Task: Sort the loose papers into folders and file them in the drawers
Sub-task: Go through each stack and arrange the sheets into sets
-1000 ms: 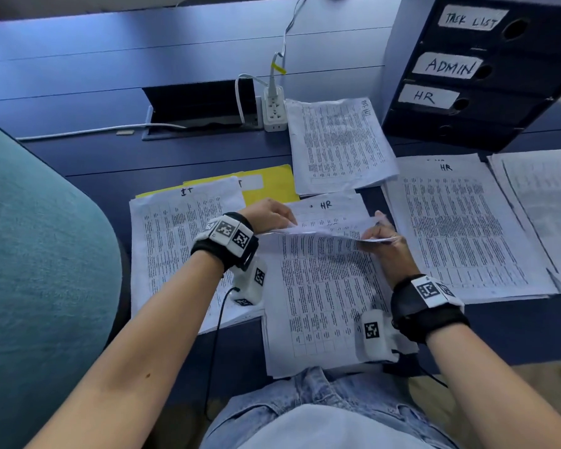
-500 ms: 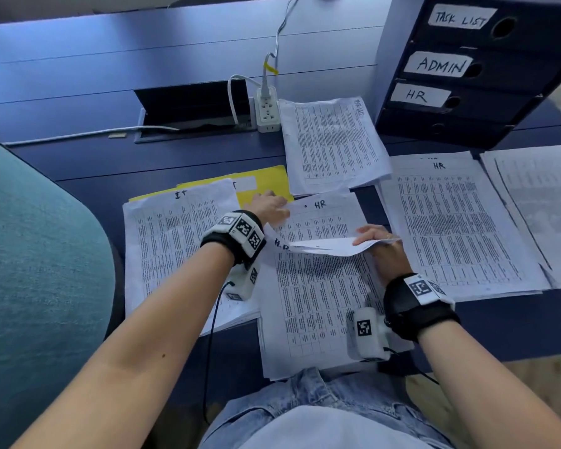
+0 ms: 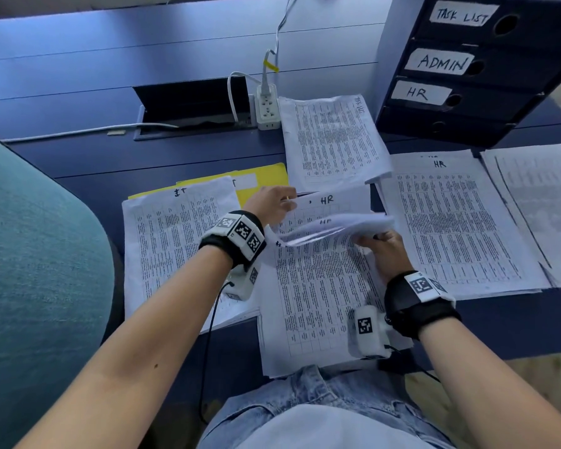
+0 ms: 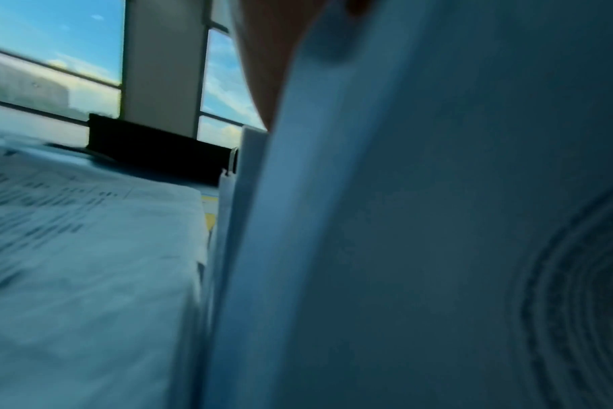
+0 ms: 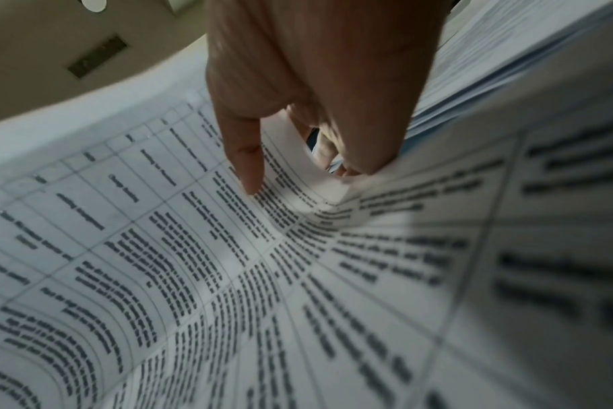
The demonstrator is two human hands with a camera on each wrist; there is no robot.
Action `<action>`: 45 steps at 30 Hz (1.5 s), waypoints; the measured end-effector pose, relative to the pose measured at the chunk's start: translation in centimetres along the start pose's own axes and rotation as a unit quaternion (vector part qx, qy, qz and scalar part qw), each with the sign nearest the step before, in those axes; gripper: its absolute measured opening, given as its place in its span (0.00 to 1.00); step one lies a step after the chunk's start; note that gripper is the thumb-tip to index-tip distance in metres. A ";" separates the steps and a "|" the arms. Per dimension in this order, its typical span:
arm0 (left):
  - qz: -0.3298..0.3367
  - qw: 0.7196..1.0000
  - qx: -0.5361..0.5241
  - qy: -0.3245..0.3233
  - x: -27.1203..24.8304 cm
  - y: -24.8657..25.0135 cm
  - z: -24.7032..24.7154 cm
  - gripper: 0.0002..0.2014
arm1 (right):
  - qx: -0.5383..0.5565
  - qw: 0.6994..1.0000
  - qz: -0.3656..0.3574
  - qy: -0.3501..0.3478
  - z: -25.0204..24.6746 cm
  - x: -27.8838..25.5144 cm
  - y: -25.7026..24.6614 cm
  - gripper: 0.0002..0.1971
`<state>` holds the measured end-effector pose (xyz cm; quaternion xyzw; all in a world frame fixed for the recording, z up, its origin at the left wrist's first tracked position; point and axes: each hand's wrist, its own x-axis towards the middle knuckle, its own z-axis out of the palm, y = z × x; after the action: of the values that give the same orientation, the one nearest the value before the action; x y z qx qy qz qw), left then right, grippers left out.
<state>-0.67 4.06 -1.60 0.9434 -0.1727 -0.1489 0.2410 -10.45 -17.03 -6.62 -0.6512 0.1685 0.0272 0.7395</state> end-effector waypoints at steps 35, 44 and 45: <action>-0.114 0.981 -0.154 0.012 0.9 -0.7 -1.0 0.20 | 0.010 0.999 -0.004 0.040 0.3 -0.7 -0.3 0.18; -0.068 0.970 -0.231 -0.017 0.2 -2.4 -2.0 0.16 | -0.035 0.999 -0.005 0.022 -0.7 -0.4 0.0 0.16; -0.066 0.968 -0.240 -0.033 -0.2 -2.2 -2.1 0.16 | -0.033 0.999 0.005 0.038 -0.7 -0.4 0.1 0.15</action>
<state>0.47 6.83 -0.91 0.8618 -0.0765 -0.2324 0.4443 -10.96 -17.61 -6.64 -0.6747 0.1983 0.0116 0.7109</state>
